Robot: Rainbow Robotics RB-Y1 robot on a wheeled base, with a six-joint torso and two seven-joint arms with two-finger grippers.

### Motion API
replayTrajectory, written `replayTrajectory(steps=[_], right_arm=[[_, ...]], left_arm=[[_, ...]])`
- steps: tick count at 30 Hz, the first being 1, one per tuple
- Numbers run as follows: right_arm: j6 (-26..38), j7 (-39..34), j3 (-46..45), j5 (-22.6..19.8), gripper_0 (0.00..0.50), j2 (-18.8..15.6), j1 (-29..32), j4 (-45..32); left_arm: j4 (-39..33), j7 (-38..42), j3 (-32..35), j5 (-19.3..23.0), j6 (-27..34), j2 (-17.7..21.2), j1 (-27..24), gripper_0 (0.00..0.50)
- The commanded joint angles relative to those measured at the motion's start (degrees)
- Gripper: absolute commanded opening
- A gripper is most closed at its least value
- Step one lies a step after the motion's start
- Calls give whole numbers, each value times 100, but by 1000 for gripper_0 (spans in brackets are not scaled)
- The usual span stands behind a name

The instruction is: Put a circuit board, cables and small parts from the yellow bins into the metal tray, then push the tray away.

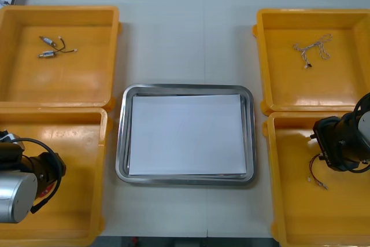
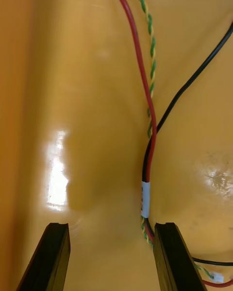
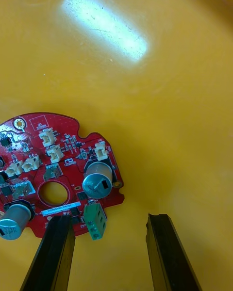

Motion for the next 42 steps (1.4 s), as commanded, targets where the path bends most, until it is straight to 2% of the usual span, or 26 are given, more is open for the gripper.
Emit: replayTrajectory(steps=[1,16,27,34,41,42], right_arm=[[-60,28,80,113,500,58,165,-39],[-157,81,150,95,500,58,288,-30],[-218,89,247,183,500,67,358,-30],[-517,133,273,174,500,58,376,225],[-508,160,300,245,500,67,376,225],[-508,160,300,236,457,58,376,225]], left_arm=[[-51,-384,-130,-115,-79,-186,249,435],[-42,-420,-165,-176,-475,-204,592,437],[72,-349,-130,-194,-730,-204,610,435],[142,-341,-130,-203,-730,-204,504,434],[256,-341,-121,-247,-773,-195,443,433],[283,-341,-121,-273,-800,-204,434,431]])
